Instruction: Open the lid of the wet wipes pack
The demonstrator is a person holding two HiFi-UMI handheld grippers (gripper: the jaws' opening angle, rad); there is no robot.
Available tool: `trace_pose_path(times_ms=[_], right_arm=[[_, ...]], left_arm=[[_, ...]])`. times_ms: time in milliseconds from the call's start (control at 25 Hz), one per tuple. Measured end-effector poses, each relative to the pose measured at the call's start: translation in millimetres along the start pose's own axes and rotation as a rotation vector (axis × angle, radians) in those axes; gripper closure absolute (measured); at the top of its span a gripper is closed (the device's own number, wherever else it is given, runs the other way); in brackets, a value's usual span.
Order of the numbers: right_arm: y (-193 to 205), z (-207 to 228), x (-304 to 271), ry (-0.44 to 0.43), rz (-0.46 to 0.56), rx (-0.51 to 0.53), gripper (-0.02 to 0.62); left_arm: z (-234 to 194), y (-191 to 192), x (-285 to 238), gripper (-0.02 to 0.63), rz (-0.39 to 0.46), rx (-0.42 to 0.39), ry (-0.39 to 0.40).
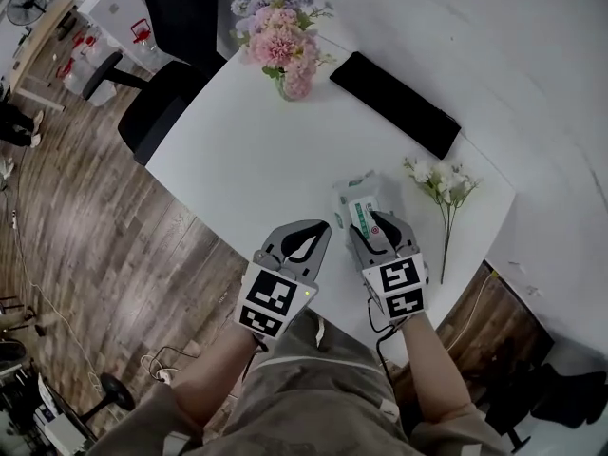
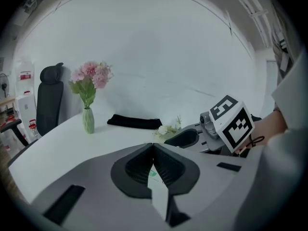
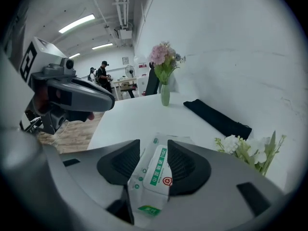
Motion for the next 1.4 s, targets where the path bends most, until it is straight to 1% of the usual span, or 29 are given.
trace_pose_path(times_ms=[160, 320, 440, 520, 680, 880, 1000, 1160, 1240, 1400], right_arm=[[12, 1, -16, 0.039, -0.018, 0.035, 0.399], [23, 1, -32, 0.05, -0.049, 0.067, 0.399], [29, 2, -44, 0.057, -0.072, 0.078, 0.396], [28, 2, -46, 0.074, -0.069, 0.087, 0.398], [31, 0, -45, 0.091, -0.037, 0.1, 0.403], [29, 1, -43, 0.067, -0.002, 0.102, 0.425], [29, 0, -40, 0.042, 0.017, 0.093, 0.468], [30, -1, -35, 0.02, 0.037, 0.073, 0.506], [29, -1, -32, 0.015, 0.057, 0.052, 0.519], [18, 11, -12, 0.013, 0.142, -0.024, 0.555]], left_arm=[[-1, 19, -31, 0.589, -0.055, 0.017, 0.028], [-2, 37, -59, 0.589, -0.096, 0.057, 0.065], [-3, 46, -77, 0.589, -0.126, 0.061, 0.087], [-2, 51, -88, 0.589, -0.145, 0.061, 0.11], [1, 60, -105, 0.589, -0.176, 0.074, 0.14], [1, 63, -115, 0.589, -0.19, 0.075, 0.144], [2, 65, -118, 0.589, -0.193, 0.064, 0.142], [3, 63, -120, 0.589, -0.201, 0.021, 0.133], [4, 63, -121, 0.589, -0.21, 0.024, 0.133], [3, 63, -121, 0.589, -0.222, 0.028, 0.133]])
Point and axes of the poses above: the fingertips, and each gripper's own axes: x backward along the fingers, z to its right, y out of its underside, the point moved 8 cm from there along x, backward along the fingers, and after that the axes turned 13 degrees about -z, right-handed, at the moved point
